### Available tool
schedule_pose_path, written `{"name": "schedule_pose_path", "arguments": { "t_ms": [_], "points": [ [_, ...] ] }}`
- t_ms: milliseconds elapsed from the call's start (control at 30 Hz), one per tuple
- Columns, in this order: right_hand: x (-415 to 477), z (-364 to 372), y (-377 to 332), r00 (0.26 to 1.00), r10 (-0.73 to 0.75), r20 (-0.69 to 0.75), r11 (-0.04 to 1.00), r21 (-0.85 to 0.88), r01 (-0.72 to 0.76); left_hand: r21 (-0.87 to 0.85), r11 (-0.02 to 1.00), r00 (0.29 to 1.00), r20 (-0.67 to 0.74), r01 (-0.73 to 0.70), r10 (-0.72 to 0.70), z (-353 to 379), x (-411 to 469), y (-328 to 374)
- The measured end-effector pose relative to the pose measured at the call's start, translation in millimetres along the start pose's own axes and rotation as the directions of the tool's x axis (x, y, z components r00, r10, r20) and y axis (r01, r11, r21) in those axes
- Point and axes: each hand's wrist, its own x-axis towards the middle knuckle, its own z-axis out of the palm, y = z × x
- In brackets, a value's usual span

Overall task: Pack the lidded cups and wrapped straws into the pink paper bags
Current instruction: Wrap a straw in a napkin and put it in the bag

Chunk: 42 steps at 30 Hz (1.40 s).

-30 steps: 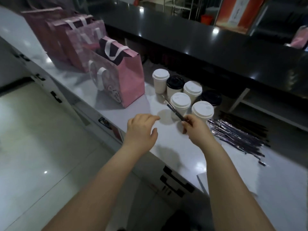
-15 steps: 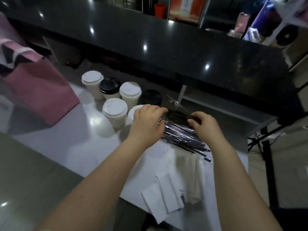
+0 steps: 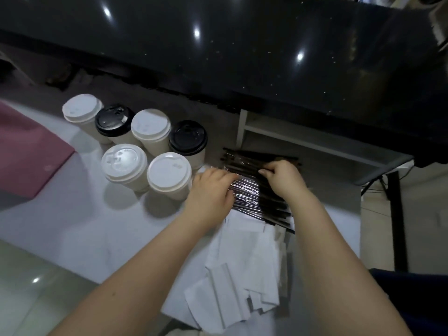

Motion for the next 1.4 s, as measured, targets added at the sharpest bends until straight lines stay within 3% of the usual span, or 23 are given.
{"name": "schedule_pose_path", "arguments": {
  "t_ms": [233,367,600,867,1133,1400],
  "points": [
    [-8,-12,-4,0.999,0.012,-0.035,0.982,0.190,-0.005,-0.019,1.000,1.000,-0.010,-0.018,0.018,-7,3,0],
    [-29,-24,-22,0.999,-0.035,-0.008,0.933,0.357,0.036,-0.032,0.996,0.994,-0.079,-0.084,0.081,-27,4,5],
    [-87,-29,-88,0.991,-0.130,-0.031,0.870,0.477,0.129,-0.034,0.982,0.949,-0.263,-0.188,0.173,-81,-28,-8],
    [-170,64,-226,0.974,-0.226,-0.007,0.835,0.514,0.197,0.056,0.998,0.940,-0.340,0.022,-0.002,-154,-164,-129],
    [-241,185,-358,0.891,-0.416,0.184,0.792,0.554,0.255,0.111,0.966,0.910,-0.374,0.235,-0.178,-206,-303,-252],
    [-272,230,-458,0.872,-0.439,0.215,0.704,0.685,0.186,0.097,0.944,0.863,-0.443,0.315,-0.242,-258,-357,-329]
  ]
}}
